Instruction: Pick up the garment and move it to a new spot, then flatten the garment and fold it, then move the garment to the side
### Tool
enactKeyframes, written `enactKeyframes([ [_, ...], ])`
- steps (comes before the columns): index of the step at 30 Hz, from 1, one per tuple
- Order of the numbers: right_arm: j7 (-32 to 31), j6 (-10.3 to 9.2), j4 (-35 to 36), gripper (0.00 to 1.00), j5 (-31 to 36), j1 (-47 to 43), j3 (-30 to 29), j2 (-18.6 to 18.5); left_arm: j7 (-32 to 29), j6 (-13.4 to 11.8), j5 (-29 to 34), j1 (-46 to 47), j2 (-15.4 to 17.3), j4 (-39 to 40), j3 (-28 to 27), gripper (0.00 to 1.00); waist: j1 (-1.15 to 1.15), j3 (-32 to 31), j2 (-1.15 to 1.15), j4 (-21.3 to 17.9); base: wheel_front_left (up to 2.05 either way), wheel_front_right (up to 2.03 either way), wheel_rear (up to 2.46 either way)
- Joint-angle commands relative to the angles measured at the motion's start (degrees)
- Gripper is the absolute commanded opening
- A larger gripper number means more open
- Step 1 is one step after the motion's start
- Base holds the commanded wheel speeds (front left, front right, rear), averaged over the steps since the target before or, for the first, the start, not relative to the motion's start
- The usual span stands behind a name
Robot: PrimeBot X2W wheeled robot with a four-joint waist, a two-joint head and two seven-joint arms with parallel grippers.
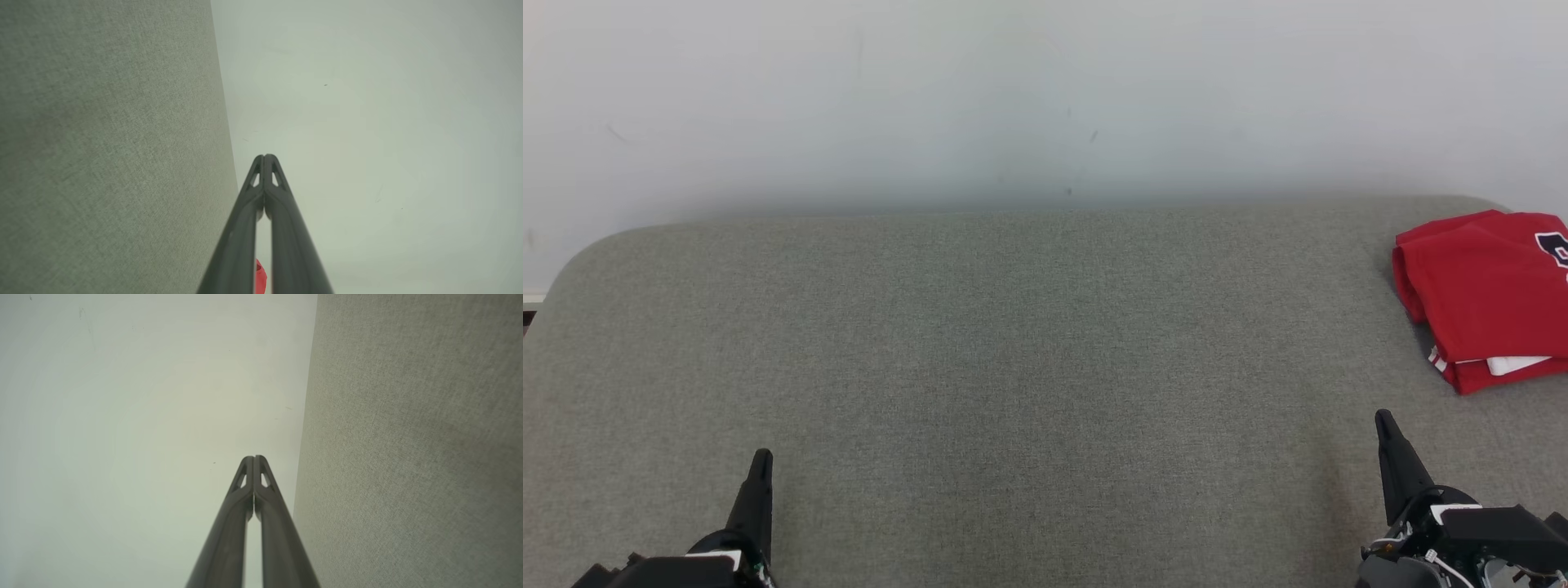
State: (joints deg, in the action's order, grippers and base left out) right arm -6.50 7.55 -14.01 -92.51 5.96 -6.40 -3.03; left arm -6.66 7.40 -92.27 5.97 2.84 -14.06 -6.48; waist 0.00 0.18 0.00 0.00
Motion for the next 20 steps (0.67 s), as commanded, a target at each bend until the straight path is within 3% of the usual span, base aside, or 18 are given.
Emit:
enactKeyframes([
  [1,-0.1,-0.12,-0.1,0.0,0.0,0.5,-0.1,0.1,0.0,0.2,-0.2,0.5,0.1,-0.1,-0.2,0.0,0.0,0.0,0.0,0.0,0.0,0.0,0.0],
  [20,-0.1,-0.12,-0.1,0.0,0.1,0.5,-0.2,0.1,0.0,0.2,-0.3,0.5,0.1,-0.1,-0.2,0.0,0.0,0.0,0.0,0.0,0.0,0.0,0.0],
])
